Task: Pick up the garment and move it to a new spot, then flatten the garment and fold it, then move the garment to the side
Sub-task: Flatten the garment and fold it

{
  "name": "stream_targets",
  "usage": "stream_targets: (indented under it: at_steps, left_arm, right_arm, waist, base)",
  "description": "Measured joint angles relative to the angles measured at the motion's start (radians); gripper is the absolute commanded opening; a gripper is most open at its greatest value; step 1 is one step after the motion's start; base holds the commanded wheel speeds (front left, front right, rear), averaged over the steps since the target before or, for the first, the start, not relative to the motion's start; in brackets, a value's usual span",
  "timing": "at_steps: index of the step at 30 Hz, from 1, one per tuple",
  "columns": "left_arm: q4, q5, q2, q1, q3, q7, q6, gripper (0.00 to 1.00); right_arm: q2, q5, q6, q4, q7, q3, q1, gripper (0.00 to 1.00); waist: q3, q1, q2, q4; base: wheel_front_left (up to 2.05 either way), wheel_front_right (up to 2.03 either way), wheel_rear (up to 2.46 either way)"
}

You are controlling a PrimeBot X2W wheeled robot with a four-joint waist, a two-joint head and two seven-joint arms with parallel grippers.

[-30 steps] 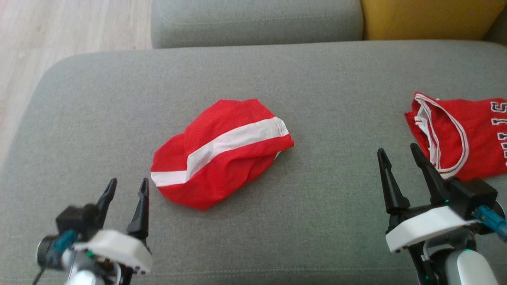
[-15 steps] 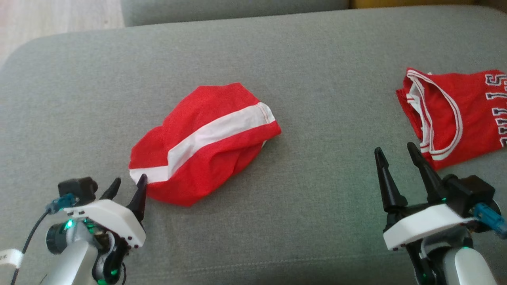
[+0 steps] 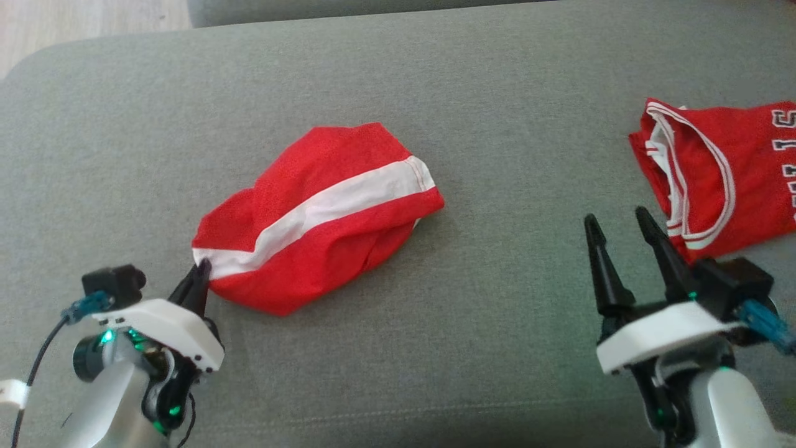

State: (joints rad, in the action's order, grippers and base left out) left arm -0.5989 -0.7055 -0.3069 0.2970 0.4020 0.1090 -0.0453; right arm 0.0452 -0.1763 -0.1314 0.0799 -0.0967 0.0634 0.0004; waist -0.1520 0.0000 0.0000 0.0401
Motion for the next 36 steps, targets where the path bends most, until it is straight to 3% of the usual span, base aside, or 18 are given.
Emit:
stream_targets:
  at_steps: [10, 21, 30, 32, 33, 36]
  left_arm:
    - [-0.009, 0.022, 0.039, 0.071, 0.035, 0.025, -0.009, 0.00]
    - [-0.060, 0.044, 0.093, 0.165, 0.079, 0.052, -0.041, 0.00]
    - [-0.118, 0.044, 0.112, 0.202, 0.098, 0.079, -0.060, 0.00]
    - [-0.126, 0.044, 0.113, 0.205, 0.100, 0.088, -0.061, 0.00]
    - [-0.131, 0.044, 0.113, 0.205, 0.100, 0.089, -0.062, 0.00]
    - [-0.143, 0.043, 0.113, 0.206, 0.100, 0.097, -0.062, 0.00]
  right_arm:
    - [0.017, -0.064, 0.000, -0.181, -0.027, 0.103, -0.172, 1.00]
    - [0.066, -0.223, 0.000, -0.511, -0.042, 0.272, -0.456, 1.00]
    - [0.084, -0.370, 0.000, -0.702, -0.017, 0.407, -0.579, 1.00]
    - [0.092, -0.411, 0.000, -0.705, -0.009, 0.449, -0.591, 0.05]
    - [0.094, -0.441, 0.000, -0.704, -0.009, 0.467, -0.592, 0.00]
    - [0.113, -0.494, 0.000, -0.701, 0.016, 0.523, -0.593, 0.00]
  waist:
    - [-0.022, 0.0000, 0.0000, -0.082]
    - [-0.090, 0.0001, 0.0000, -0.179]
    - [-0.115, 0.0001, 0.0000, -0.205]
    - [-0.115, 0.0001, 0.0000, -0.205]
    - [-0.114, 0.0001, 0.0000, -0.204]
    - [-0.111, 0.0000, 0.0000, -0.199]
  base:
    - [0.00, 0.00, 0.00]
    - [0.00, 0.00, 0.00]
    - [0.00, 0.00, 0.00]
    - [0.00, 0.00, 0.00]
    - [0.00, 0.00, 0.00]
    - [0.00, 0.00, 0.00]
